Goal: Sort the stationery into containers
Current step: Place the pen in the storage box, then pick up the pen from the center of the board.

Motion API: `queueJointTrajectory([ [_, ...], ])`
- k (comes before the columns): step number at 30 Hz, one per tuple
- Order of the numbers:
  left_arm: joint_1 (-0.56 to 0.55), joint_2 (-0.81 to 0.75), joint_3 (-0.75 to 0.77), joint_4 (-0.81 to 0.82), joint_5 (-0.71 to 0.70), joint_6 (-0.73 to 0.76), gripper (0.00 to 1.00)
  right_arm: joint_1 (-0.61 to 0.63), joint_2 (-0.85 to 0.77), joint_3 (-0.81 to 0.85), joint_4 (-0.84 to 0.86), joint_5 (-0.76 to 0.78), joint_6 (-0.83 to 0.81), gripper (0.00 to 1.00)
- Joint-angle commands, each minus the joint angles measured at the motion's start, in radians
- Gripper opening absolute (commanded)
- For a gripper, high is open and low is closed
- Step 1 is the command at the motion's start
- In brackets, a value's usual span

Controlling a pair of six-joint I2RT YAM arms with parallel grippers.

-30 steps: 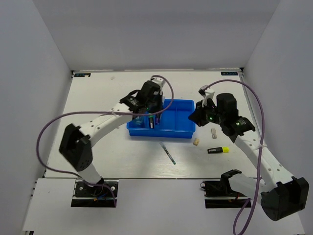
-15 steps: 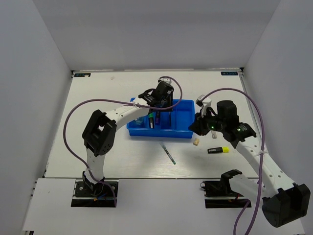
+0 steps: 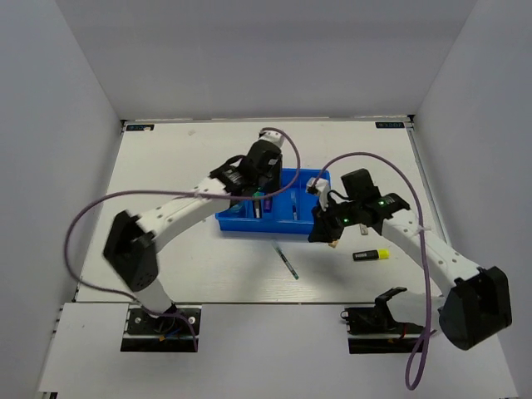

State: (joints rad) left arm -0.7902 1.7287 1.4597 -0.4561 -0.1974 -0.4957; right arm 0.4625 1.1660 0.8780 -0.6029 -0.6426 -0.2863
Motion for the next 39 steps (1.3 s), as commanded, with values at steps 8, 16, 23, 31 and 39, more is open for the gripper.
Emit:
queueJointTrajectory([
  [8, -0.027, -0.885, -0.562, -0.179, -0.258, 0.177, 0.86, 0.3, 0.194, 0.052, -0.035, 0.174, -0.068, 0.27],
  [16, -0.017, -1.239, -0.884, -0.329, -0.45, 0.111, 0.9, 0.45, 0.366, 0.088, 0.089, 0.44, 0.053, 0.34],
  [23, -0.014, -1.282, -0.886, -0.355, -0.507, 0.12, 0.9, 0.488, 0.458, 0.121, 0.126, 0.552, 0.088, 0.39],
  [31, -0.015, -1.313, -0.903, -0.362, -0.508, 0.12, 0.9, 0.507, 0.512, 0.136, 0.132, 0.571, 0.104, 0.42],
  [39, -0.014, -1.321, -0.903, -0.368, -0.508, 0.117, 0.9, 0.515, 0.555, 0.128, 0.118, 0.548, 0.116, 0.34],
])
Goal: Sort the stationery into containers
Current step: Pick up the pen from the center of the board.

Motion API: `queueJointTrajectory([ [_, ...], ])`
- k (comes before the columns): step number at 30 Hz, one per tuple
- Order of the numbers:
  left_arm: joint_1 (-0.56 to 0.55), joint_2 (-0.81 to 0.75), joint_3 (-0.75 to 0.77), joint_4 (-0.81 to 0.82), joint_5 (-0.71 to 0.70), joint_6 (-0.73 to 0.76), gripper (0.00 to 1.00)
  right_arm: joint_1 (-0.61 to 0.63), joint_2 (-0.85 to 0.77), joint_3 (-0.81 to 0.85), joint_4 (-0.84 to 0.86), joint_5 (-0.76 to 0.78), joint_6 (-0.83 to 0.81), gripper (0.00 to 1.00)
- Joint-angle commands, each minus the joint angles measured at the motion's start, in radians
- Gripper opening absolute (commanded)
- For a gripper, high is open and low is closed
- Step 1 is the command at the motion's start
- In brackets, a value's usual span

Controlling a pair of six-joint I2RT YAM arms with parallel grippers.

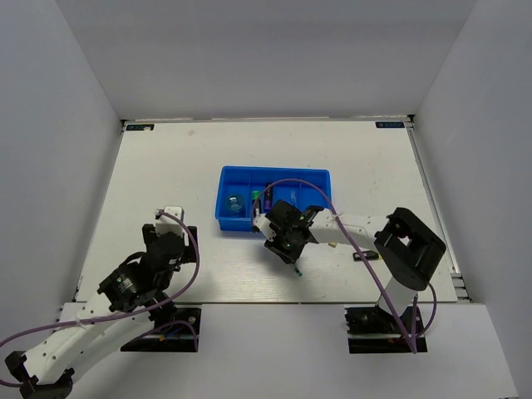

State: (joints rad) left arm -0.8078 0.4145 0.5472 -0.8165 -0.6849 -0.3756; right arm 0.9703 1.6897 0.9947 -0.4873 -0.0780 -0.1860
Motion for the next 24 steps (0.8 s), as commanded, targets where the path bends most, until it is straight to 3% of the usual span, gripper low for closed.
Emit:
queueJointTrajectory([
  [1, 0.004, -0.009, 0.007, -0.009, -0.025, -0.005, 0.9, 0.007, 0.036, 0.007, -0.005, -0.022, 0.014, 0.29],
  [3, 0.002, -0.011, 0.007, -0.007, -0.025, -0.003, 0.9, 0.01, 0.044, 0.002, -0.016, -0.042, 0.01, 0.14],
  [6, 0.006, -0.022, 0.007, -0.01, -0.028, -0.005, 0.9, 0.01, 0.048, -0.001, -0.039, -0.061, -0.003, 0.0],
  [16, 0.005, -0.023, 0.003, -0.007, -0.034, -0.003, 0.9, 0.011, -0.134, 0.155, -0.197, -0.241, -0.084, 0.0],
  [24, 0.007, -0.031, 0.002, -0.01, -0.041, -0.008, 0.9, -0.012, -0.274, 0.283, -0.134, -0.025, -0.04, 0.0],
])
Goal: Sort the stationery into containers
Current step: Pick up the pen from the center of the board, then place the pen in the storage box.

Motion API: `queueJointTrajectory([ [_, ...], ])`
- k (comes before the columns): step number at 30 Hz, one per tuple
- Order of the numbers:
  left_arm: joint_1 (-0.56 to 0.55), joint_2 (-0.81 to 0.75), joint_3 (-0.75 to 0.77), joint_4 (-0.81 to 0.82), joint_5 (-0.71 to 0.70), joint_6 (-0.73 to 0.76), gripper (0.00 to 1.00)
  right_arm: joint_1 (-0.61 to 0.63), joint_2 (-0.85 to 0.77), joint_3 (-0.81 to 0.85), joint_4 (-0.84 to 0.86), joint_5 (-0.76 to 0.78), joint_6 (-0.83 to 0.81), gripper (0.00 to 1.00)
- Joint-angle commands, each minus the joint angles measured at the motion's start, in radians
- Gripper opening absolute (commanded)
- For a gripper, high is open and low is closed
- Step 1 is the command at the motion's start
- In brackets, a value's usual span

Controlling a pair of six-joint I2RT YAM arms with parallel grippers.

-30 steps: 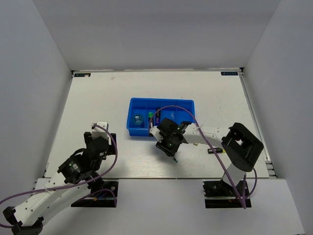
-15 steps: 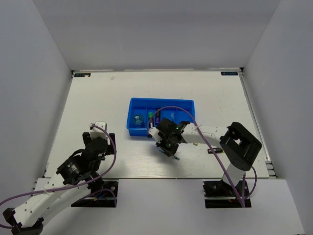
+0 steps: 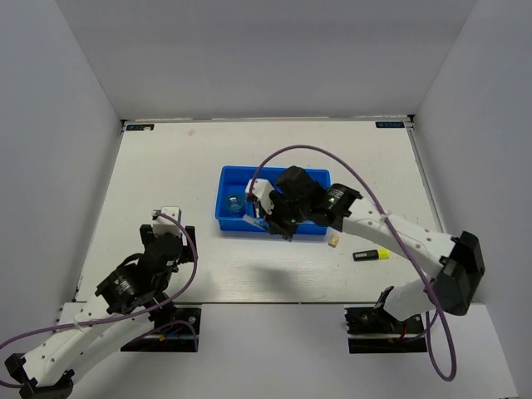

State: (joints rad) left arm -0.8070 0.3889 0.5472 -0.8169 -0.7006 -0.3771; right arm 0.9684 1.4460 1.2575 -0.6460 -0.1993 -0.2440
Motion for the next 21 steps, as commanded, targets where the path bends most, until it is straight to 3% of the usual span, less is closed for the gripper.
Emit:
queueJointTrajectory([
  [1, 0.005, -0.008, 0.002, -0.011, -0.023, -0.006, 0.9, -0.008, -0.032, 0.022, 0.054, 0.168, 0.029, 0.0],
  [5, 0.003, -0.007, 0.0, -0.01, -0.023, -0.008, 0.9, -0.051, 0.0, 0.011, 0.164, 0.476, 0.129, 0.0],
  [9, 0.005, -0.004, 0.0, -0.01, -0.025, -0.009, 0.9, -0.106, 0.103, 0.06, 0.238, 0.664, 0.238, 0.0],
  [10, 0.005, -0.004, 0.0, -0.014, -0.025, -0.008, 0.9, -0.117, 0.122, 0.091, 0.233, 0.67, 0.333, 0.0],
  [14, 0.006, -0.007, -0.001, -0.016, -0.025, -0.009, 0.9, -0.184, 0.201, 0.155, 0.224, 0.62, 0.449, 0.0],
  [21, 0.005, -0.005, 0.0, -0.013, -0.023, -0.008, 0.9, -0.24, 0.329, 0.263, 0.131, 0.465, 0.534, 0.0],
])
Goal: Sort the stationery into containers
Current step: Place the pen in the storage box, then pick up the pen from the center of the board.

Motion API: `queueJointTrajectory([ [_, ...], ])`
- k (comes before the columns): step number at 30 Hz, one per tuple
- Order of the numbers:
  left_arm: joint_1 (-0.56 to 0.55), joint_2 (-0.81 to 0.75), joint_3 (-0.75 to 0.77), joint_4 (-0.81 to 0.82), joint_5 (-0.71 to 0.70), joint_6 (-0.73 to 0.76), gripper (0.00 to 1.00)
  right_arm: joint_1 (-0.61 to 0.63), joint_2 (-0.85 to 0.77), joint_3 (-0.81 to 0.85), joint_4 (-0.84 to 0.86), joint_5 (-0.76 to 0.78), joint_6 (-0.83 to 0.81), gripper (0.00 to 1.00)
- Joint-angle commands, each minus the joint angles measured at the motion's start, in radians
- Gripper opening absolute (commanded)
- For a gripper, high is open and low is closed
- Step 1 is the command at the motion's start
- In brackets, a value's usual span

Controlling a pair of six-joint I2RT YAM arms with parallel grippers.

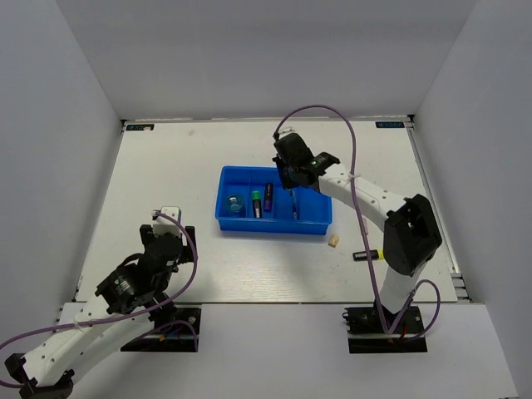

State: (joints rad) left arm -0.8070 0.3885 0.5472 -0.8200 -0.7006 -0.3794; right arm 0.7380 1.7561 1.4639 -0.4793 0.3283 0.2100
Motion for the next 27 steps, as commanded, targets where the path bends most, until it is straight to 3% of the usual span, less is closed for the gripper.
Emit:
queueJointTrajectory([
  [1, 0.005, -0.005, 0.0, -0.01, -0.022, -0.006, 0.9, -0.018, 0.034, 0.059, -0.059, -0.078, 0.081, 0.0],
  [8, 0.003, -0.005, -0.001, -0.007, -0.014, -0.001, 0.9, -0.051, 0.071, 0.041, -0.084, -0.17, 0.092, 0.12],
  [9, 0.006, -0.005, 0.0, -0.005, -0.014, 0.0, 0.9, -0.054, 0.068, 0.035, -0.085, -0.173, 0.082, 0.25],
  [10, 0.003, -0.005, -0.001, -0.005, -0.013, 0.0, 0.9, -0.055, 0.069, 0.038, -0.085, -0.182, 0.078, 0.31],
  [13, 0.005, -0.007, 0.0, -0.005, -0.014, 0.0, 0.9, -0.065, 0.054, 0.033, -0.088, -0.225, 0.051, 0.45],
  [19, 0.006, -0.007, 0.0, -0.005, -0.013, 0.0, 0.9, -0.078, -0.062, 0.027, -0.108, -0.313, -0.046, 0.48],
  [21, 0.005, -0.014, 0.0, -0.004, -0.01, -0.001, 0.9, -0.087, -0.158, 0.007, -0.125, -0.409, -0.157, 0.37],
  [22, 0.006, -0.016, 0.0, -0.007, -0.01, -0.001, 0.9, -0.092, -0.196, -0.006, -0.117, -0.449, -0.299, 0.25],
  [23, 0.005, -0.019, -0.001, -0.005, -0.008, 0.0, 0.9, -0.095, -0.237, -0.107, -0.105, -0.489, -0.346, 0.0],
  [24, 0.006, -0.025, -0.001, -0.005, -0.008, -0.001, 0.9, -0.113, -0.326, -0.149, -0.046, -0.506, -0.401, 0.0],
  [25, 0.006, -0.033, -0.001, -0.004, -0.005, -0.001, 0.9, -0.117, -0.41, -0.234, -0.033, -0.523, -0.579, 0.0],
  [27, 0.005, -0.04, -0.001, -0.001, 0.0, 0.0, 0.89, -0.135, -0.5, -0.324, -0.114, -0.552, -0.708, 0.0],
])
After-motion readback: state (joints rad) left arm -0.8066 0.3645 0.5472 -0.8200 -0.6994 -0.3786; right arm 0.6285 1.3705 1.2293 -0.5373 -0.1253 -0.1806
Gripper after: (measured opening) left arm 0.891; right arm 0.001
